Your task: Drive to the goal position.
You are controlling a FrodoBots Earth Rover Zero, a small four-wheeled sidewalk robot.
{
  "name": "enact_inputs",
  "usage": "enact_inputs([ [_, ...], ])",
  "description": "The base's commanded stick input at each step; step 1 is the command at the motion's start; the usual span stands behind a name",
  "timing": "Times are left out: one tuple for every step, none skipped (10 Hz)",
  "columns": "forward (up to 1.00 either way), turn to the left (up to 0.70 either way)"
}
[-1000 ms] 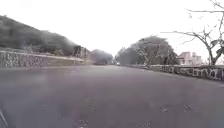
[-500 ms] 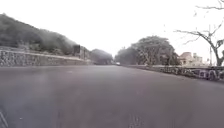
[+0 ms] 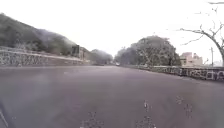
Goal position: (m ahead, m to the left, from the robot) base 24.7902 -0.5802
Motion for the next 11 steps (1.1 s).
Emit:
enact_inputs([
  [1.00,0.03],
  [1.00,0.03],
  [1.00,0.03],
  [1.00,0.03],
  [1.00,0.03],
  [1.00,0.03],
  [1.00,0.03],
  [1.00,0.02],
  [1.00,0.02],
  [1.00,0.01],
  [1.00,0.00],
])
